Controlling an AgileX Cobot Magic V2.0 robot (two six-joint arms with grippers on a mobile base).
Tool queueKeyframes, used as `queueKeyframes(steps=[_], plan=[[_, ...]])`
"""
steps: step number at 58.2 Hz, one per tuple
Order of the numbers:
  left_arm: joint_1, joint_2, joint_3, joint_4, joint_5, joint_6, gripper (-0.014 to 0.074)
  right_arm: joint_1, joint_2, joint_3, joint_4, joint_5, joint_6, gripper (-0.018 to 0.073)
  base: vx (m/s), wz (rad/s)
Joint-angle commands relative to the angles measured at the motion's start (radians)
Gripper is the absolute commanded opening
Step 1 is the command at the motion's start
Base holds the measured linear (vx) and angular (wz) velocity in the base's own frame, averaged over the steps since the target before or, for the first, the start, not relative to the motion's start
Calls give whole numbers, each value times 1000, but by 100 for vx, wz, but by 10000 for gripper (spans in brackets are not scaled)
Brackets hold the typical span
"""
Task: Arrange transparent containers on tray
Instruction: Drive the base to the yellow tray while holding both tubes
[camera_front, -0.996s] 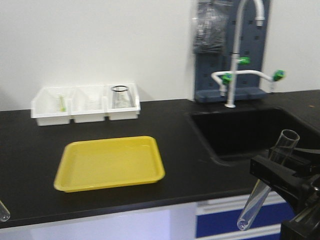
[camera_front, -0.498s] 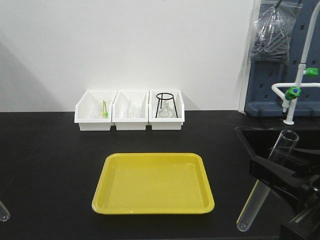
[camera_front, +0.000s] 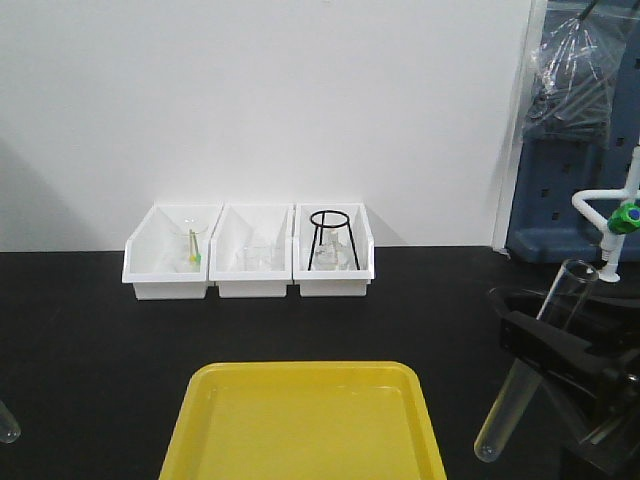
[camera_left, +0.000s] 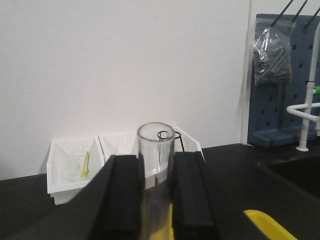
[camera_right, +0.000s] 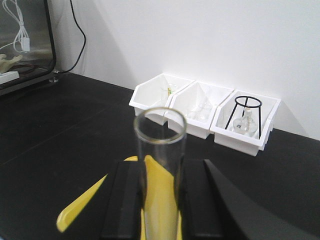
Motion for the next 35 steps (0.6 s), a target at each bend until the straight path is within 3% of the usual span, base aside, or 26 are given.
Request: queueKeyframes(steps=[1, 35], plan=[[-5, 1, -36, -3, -81, -5, 150, -7, -6, -28, 6, -77, -3, 127, 28, 1], [-5, 1, -36, -3, -81, -5, 150, -7, -6, -28, 6, -77, -3, 127, 22, 1]])
